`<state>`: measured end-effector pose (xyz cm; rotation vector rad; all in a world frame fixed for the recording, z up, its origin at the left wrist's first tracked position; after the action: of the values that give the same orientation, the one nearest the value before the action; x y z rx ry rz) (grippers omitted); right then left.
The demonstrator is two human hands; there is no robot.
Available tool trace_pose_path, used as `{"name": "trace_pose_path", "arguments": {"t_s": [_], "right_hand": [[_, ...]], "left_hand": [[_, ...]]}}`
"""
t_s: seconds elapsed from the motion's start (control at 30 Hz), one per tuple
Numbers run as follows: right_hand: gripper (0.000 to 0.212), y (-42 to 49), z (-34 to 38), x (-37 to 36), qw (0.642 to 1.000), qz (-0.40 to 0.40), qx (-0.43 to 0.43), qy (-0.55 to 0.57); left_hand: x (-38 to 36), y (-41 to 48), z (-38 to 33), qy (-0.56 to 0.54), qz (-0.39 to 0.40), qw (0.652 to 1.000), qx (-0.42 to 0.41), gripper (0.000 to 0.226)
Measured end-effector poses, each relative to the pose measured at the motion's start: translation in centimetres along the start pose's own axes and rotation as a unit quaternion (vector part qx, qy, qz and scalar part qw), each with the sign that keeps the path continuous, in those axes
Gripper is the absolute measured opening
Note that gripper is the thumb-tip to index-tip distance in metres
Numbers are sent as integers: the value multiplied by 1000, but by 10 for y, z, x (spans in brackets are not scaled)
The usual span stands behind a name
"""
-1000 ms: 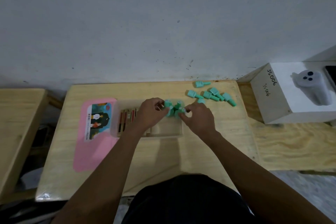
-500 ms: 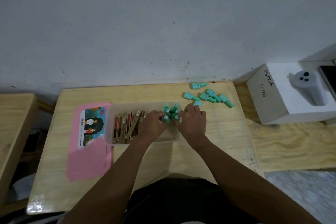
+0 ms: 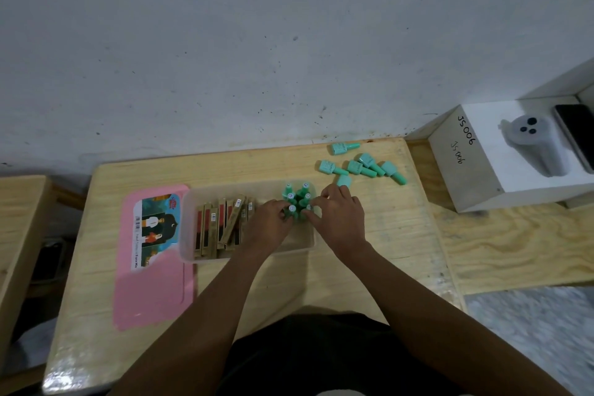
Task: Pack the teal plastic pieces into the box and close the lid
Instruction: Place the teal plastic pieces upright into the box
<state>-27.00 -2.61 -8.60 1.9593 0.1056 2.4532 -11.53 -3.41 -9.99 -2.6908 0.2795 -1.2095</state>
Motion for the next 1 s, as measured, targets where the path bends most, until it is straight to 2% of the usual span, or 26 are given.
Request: {"name": "trace_pose_path", "arguments": {"t_s": [0.33, 0.47, 0.53, 0.67, 0.8, 0.9, 1.0], "right_hand": [[28, -5, -12, 2, 998, -19, -2, 58], [27, -10, -35, 18, 994, -31, -50, 93], [27, -13, -56, 24, 989, -6, -100, 109], [25, -14, -103, 21, 965, 125, -176, 148], [27, -6, -123, 15, 942, 194, -197, 190], [29, 7, -121, 7, 932, 212, -209, 208], [32, 21, -112, -2, 925, 213, -227, 219]], "left_hand": [[-1, -5, -1, -26, -31, 999, 0, 28], [5, -9, -5, 0, -75, 997, -22, 24], [10, -10, -17, 4, -112, 992, -62, 19], [12, 9, -53, 30, -146, 979, -138, 14], [-6, 55, -81, 81, -116, 974, -177, 15], [-24, 94, -93, 167, 0, 976, -141, 28], [-38, 123, -94, 273, 102, 952, -97, 46]]}}
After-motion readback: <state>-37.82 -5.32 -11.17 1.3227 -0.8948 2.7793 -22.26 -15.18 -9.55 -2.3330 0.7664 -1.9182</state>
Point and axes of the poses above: each hand's wrist, its own y-axis towards the middle knuckle, its own x-axis out of the back of the hand, z = x × y, the point moved 1 cm from there along y, towards the middle knuckle
